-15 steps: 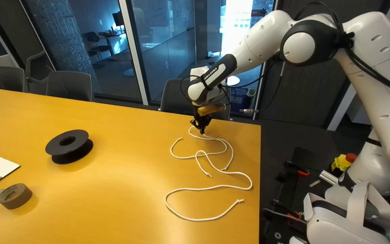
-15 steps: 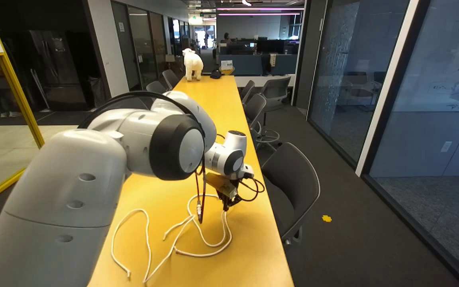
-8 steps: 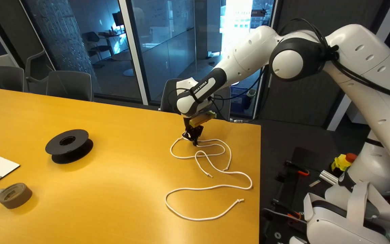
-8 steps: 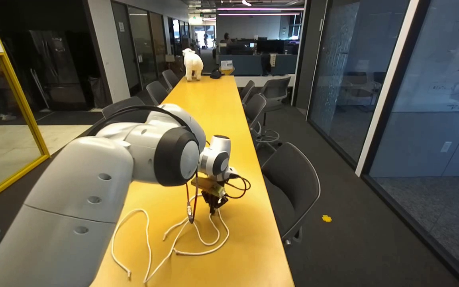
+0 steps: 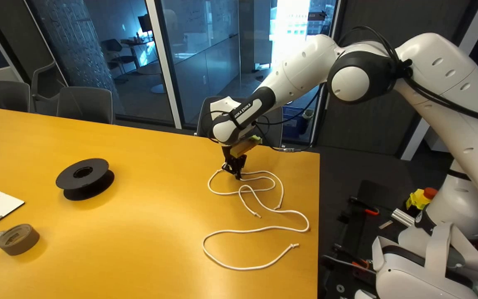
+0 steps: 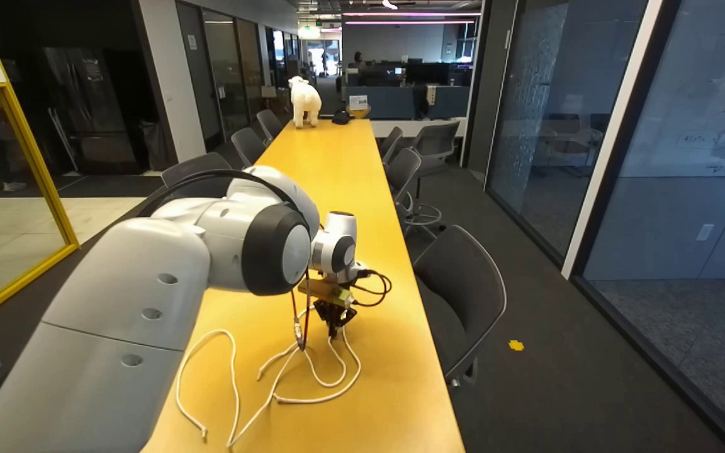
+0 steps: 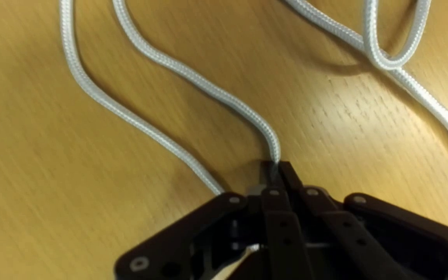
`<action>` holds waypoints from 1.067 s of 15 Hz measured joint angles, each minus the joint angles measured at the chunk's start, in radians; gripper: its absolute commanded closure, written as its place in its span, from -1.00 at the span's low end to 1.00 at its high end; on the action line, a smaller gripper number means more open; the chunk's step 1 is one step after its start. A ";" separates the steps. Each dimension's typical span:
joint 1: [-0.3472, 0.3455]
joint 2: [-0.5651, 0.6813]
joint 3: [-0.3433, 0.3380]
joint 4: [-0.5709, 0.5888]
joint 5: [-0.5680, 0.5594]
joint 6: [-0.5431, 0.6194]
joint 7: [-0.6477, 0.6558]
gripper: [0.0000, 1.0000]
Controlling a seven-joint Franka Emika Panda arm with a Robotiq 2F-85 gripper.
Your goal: Untangle the rope on the table.
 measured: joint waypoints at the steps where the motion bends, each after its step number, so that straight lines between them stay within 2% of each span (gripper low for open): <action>1: 0.002 0.003 -0.002 0.006 -0.001 -0.006 0.001 0.94; 9: -0.006 0.015 -0.052 0.027 -0.001 -0.014 0.029 0.92; 16: -0.070 0.017 -0.097 0.026 0.000 0.002 0.038 0.91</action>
